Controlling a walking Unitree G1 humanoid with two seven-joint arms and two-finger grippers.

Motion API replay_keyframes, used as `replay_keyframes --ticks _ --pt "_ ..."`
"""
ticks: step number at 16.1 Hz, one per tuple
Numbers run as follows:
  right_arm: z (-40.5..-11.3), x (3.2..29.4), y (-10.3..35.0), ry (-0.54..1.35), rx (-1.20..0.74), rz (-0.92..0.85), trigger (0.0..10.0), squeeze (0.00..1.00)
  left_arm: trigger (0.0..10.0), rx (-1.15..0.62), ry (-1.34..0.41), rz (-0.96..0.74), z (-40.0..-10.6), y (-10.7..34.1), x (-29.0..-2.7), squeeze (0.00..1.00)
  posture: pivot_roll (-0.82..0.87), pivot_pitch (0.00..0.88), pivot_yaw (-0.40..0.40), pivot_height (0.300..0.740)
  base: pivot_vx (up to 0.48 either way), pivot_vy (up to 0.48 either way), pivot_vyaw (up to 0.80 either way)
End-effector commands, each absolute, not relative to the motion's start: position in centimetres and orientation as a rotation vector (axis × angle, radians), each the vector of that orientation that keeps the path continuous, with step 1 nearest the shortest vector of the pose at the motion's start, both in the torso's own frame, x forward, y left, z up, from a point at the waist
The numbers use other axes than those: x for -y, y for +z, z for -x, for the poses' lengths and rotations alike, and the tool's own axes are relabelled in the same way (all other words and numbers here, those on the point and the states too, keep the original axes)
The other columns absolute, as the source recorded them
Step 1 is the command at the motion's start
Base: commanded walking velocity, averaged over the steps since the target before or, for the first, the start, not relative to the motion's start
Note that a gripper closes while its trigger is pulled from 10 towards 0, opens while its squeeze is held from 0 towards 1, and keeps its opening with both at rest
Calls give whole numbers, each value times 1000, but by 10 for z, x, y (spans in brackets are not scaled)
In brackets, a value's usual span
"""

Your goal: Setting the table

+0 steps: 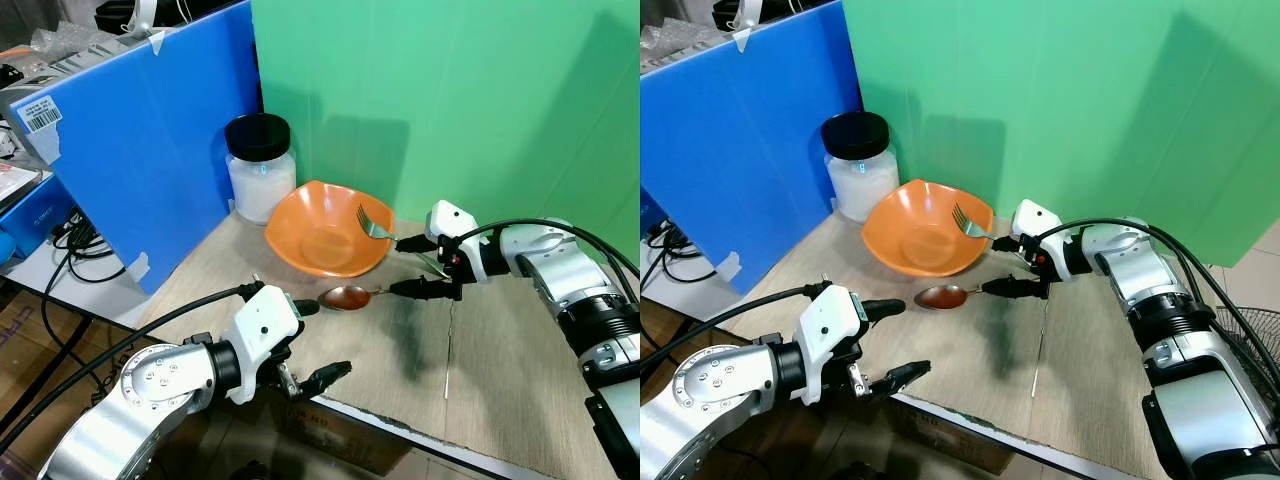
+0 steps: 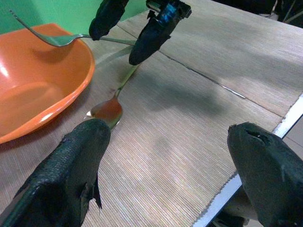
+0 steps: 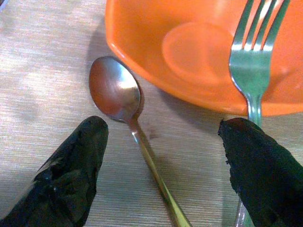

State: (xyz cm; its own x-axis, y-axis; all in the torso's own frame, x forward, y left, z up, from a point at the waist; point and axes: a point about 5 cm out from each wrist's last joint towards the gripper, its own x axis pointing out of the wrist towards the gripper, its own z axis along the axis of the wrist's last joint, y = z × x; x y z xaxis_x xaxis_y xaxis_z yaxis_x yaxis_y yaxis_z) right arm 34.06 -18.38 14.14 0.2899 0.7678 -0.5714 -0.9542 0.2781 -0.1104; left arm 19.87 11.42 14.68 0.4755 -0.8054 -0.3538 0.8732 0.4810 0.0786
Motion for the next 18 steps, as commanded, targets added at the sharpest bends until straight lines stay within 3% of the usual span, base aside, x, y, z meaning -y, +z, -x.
replay_keyframes --ticks 1,2,5,7,8,9,12,13,16,18 --pt "-346 184 154 1179 -405 501 10000 0 10000 -265 -1047 -276 -200 150 -112 0 73 0 4 740 0 0 0" --pt "-347 185 154 1169 -403 507 10000 0 10000 -265 -1048 -275 -200 151 -112 0 74 0 3 740 0 0 0" --pt "-349 187 164 1169 -362 428 8039 0 10000 -262 -1050 -272 -200 151 -110 0 76 0 2 740 0 0 0" --pt "-351 187 169 1162 -338 400 7647 0 10000 -262 -1050 -272 -199 151 -110 0 77 0 2 740 0 0 0" --pt "-353 188 170 1134 -328 419 8314 0 10000 -262 -1050 -272 -199 151 -110 0 77 0 2 740 0 0 0" --pt "-354 187 169 1113 -322 439 9686 0 10000 -261 -1051 -273 -199 151 -110 0 77 0 2 740 0 0 0" --pt "-358 179 152 1021 -336 515 10000 0 10000 -253 -1054 -276 -199 152 -110 0 73 0 9 740 0 0 0" --pt "-360 176 147 980 -334 536 6000 0 10000 -252 -1055 -275 -199 153 -109 0 74 0 10 740 0 0 0" --pt "-359 174 139 966 -376 553 0 0 10000 -253 -1058 -276 -199 153 -110 0 78 0 10 740 0 0 0" --pt "-361 178 137 931 -389 570 0 0 10000 -254 -1062 -277 -199 153 -110 0 78 0 10 740 0 0 0"
